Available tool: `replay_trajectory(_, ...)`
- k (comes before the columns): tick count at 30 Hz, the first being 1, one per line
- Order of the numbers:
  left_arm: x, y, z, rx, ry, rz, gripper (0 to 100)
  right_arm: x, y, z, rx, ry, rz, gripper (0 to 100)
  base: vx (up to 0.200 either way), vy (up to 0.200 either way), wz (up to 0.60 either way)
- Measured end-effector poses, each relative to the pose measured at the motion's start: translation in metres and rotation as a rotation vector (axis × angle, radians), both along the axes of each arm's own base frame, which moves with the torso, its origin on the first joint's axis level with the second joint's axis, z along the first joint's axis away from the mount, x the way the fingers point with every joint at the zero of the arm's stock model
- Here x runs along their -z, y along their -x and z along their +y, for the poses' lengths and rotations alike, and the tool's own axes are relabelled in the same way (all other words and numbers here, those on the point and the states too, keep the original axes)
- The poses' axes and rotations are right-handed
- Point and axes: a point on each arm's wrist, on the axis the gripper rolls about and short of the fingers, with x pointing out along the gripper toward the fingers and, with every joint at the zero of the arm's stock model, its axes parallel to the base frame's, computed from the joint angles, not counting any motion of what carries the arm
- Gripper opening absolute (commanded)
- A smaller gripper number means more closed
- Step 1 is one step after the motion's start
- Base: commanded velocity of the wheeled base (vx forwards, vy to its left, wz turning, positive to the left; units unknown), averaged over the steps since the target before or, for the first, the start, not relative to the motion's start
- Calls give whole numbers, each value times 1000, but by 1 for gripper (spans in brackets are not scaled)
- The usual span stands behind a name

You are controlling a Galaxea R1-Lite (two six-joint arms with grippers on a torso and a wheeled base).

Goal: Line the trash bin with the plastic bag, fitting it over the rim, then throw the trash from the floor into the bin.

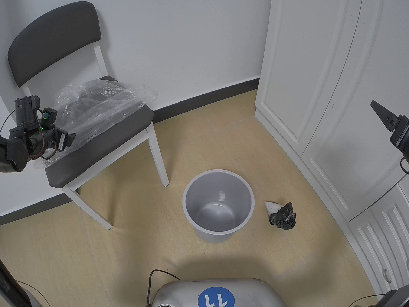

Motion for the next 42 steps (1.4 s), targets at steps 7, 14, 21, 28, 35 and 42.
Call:
replay_trajectory(7, -2, -8, 1, -10, 9, 5, 100, 2, -1, 0, 0, 2, 8, 100, 0, 0, 0)
replay_trajectory(14, 18, -1, 0, -4, 8, 44, 100, 3, -1, 1, -3, 3, 12, 100, 0, 0, 0)
replay_trajectory(21, 26, 2, -1, 0, -2, -1, 100, 4, -1, 1, -7, 3, 16, 100, 0, 0, 0)
replay_trajectory(28, 27, 1, 0, -3, -2, 0, 100, 5, -2, 2, -8, 5, 21, 100, 0, 0, 0)
replay_trajectory(35, 30, -4, -1, -2, -1, 5, 100, 5, -3, 2, -7, 4, 21, 100, 0, 0, 0)
replay_trajectory(42, 33, -9, -2, 3, -1, 7, 100, 5, -3, 2, -7, 5, 21, 100, 0, 0, 0)
